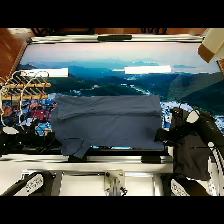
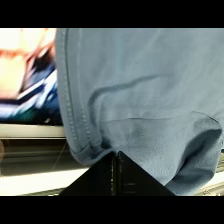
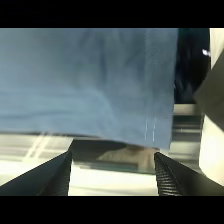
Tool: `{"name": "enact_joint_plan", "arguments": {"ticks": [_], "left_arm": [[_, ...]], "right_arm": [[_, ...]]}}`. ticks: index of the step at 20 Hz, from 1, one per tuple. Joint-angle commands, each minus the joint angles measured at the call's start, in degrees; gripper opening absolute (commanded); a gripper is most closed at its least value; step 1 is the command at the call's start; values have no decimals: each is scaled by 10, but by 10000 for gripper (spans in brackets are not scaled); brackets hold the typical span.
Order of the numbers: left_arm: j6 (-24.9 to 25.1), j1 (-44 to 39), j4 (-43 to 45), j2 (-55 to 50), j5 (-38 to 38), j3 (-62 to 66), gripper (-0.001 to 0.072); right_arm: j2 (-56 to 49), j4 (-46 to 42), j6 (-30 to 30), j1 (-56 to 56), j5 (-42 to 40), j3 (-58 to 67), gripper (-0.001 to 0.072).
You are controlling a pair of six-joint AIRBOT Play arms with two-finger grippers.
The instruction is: Fold the shirts.
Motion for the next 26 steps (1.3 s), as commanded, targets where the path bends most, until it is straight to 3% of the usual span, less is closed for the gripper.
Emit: {"name": "enact_joint_plan", "arguments": {"ticks": [1,6,13,15,16,17,21,26], "left_arm": [[0,0,0,0,2,2,33],[0,0,0,0,3,2,34],[18,0,0,0,1,5,33],[31,0,0,0,-6,22,34],[39,0,0,0,-14,39,33],[45,0,0,0,-24,61,33],[90,0,0,-1,-37,192,33],[70,-13,-25,-71,-13,334,32]], "right_arm": [[-11,-32,14,0,-31,-19,638],[-23,-73,42,27,-45,-21,638],[-74,-38,65,81,-90,-21,621],[-74,-32,74,80,-94,-20,337],[-73,-33,74,80,-91,-19,154],[-71,-36,74,80,-86,-14,74],[-32,-39,10,80,-108,50,73],[-81,-54,43,80,-188,172,72]]}}
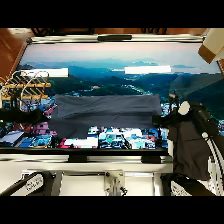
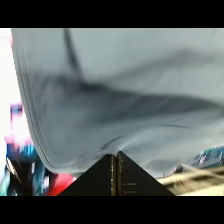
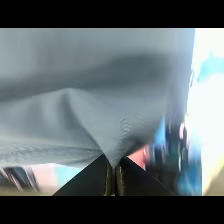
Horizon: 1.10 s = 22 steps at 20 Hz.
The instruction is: Fold the shirts.
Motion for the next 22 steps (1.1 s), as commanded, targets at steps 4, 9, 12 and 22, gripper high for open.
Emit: {"name": "enact_joint_plan", "arguments": {"ticks": [4,9,12,22], "left_arm": [[-32,-37,-32,-155,12,190,32],[-80,-71,-32,-297,12,306,32],[-83,-89,-31,-336,12,325,101],[-57,-70,-21,-346,-141,337,536]], "right_arm": [[-125,-23,29,1,-56,172,72],[-216,-16,36,1,-61,237,74],[-235,-17,52,1,-59,237,299],[-246,51,0,-75,-39,238,674]]}}
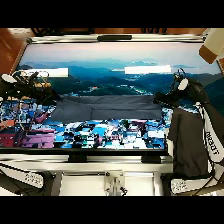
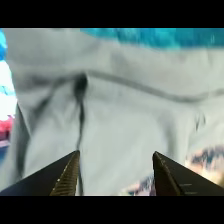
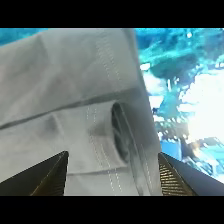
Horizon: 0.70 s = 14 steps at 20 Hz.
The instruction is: Fold the shirts.
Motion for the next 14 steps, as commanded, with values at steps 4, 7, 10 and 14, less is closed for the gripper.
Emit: {"name": "enact_joint_plan", "arguments": {"ticks": [4,7,10,14], "left_arm": [[11,0,-8,3,-57,4,518],[11,-10,-42,12,-36,5,518],[12,-30,-69,26,-12,5,489],[11,-83,-93,28,12,5,230]], "right_arm": [[-35,33,-30,-29,-8,1,674],[-66,91,-31,-27,-6,1,674],[-83,208,-85,-27,14,1,575],[-42,358,-194,-27,55,2,79]]}}
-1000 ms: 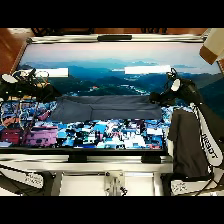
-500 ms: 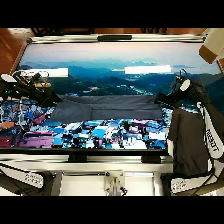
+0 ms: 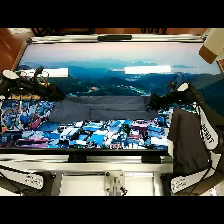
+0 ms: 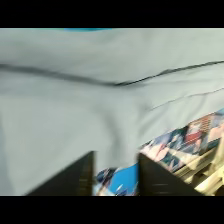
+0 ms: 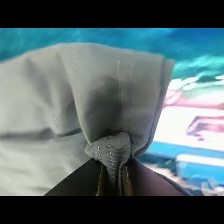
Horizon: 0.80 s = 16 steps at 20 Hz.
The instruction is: Fold the shirts.
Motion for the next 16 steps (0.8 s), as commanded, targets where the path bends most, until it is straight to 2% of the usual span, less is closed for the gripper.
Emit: {"name": "enact_joint_plan", "arguments": {"ticks": [1,2,3,9,12,16], "left_arm": [[0,-51,-29,3,19,0,151],[0,-76,-31,1,21,0,50],[0,-103,-31,0,28,-1,34],[-3,-276,-31,-4,155,-29,33],[-42,-332,-35,-19,229,-33,34],[-43,-387,-151,-61,313,-33,33]], "right_arm": [[49,137,-81,-1,27,3,74],[75,137,-81,-1,30,3,74],[106,138,-76,-1,35,3,74],[264,136,12,-1,92,3,74],[329,136,51,-1,115,3,74],[390,134,96,-1,132,3,74]]}}
